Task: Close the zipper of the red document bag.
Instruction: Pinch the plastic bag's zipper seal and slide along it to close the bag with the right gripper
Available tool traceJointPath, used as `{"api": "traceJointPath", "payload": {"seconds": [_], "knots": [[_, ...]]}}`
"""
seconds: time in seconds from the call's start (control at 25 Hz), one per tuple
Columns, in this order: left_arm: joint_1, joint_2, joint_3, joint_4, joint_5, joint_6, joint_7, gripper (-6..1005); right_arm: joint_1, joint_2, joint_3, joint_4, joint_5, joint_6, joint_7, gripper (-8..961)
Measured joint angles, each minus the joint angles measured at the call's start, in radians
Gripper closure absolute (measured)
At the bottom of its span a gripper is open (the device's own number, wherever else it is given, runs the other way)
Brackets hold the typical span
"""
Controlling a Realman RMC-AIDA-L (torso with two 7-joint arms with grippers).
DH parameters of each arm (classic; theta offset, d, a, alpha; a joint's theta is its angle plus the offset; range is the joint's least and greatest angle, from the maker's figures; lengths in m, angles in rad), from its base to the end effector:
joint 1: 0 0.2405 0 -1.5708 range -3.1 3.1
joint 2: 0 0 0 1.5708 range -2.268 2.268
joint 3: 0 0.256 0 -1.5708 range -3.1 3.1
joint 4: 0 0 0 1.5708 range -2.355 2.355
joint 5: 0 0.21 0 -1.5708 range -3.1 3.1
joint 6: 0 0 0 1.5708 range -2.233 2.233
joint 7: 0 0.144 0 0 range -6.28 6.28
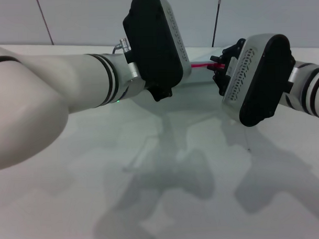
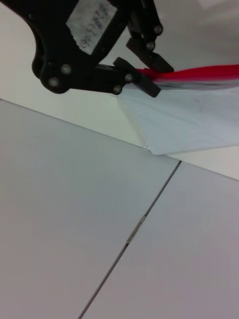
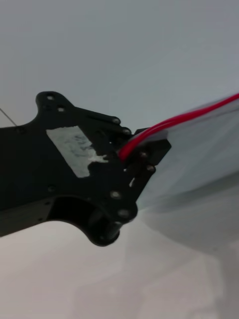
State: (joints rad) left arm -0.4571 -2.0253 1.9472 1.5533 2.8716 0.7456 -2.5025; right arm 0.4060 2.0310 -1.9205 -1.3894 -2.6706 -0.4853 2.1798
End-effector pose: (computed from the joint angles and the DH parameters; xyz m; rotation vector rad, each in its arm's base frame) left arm -0.1070 0.3675 -0.0411 -2.3245 0.1943 0.2203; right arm 0.1377 0.3761 -0.0506 -2.2942 -0.3184 -0.1530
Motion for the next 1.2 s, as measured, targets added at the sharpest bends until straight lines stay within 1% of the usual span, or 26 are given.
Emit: {"api": "traceJointPath", "payload": {"seconds": [0.6,0.84,1.0,1.2], "knots": [[0.009,-0.001,-0.007,0.006,0.0,0.0,0.008,851,0.005,0.0,0.0,0.006,-0.012,-0.002,0.0,858],[0.022,0.0,-0.009,0.022,0.0,-0.002,0.014,847,-0.002,0.0,0.03,0.009,-0.023,-0.001,0.002,867],[0.048,0.001,-0.026,0.054,0.001,-0.006,0.021,845,-0.006,0.0,0.056,0.021,-0.078,0.002,0.05,872],[0.088,-0.002,-0.039,0.091,0.002,-0.009,0.042,843,0.001,0.0,0.092,0.075,-0.211,0.009,0.166,876]]}}
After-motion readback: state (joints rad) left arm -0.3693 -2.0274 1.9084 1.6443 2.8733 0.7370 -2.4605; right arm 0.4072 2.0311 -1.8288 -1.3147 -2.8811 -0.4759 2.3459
